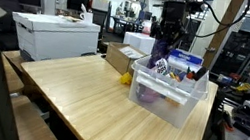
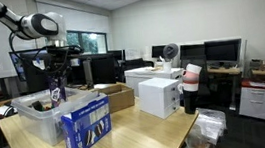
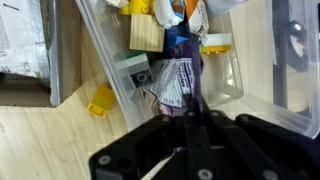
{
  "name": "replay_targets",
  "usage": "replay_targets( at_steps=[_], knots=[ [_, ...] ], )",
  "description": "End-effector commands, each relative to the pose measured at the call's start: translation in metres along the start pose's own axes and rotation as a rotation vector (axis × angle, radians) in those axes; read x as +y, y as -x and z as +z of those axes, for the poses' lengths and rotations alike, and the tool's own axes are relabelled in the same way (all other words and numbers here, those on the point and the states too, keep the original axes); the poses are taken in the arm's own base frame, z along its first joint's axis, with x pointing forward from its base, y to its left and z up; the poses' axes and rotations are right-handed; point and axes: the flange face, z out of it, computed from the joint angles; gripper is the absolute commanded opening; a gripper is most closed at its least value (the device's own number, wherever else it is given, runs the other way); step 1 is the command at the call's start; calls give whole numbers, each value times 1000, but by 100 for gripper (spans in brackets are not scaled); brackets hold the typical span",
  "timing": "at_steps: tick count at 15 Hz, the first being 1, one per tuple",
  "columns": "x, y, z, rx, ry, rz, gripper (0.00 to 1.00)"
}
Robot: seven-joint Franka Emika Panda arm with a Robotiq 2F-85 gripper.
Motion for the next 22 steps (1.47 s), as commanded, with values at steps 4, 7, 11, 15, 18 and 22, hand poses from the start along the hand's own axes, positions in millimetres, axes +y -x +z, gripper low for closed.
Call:
replay_targets(
  at_steps=[4, 7, 11, 15, 18, 22],
  knots=[
    [0, -3, -7, -11, 21, -5, 4],
    [-3, -11, -22, -13, 53, -18, 5],
    [-4, -20, -40, -7, 94, -33, 4],
    [-3, -21, -43, -7, 99, -40, 4],
    [-3, -19, -40, -7, 80, -36, 4],
    [-6, -18, -41, -3, 51, -43, 29]
  ],
)
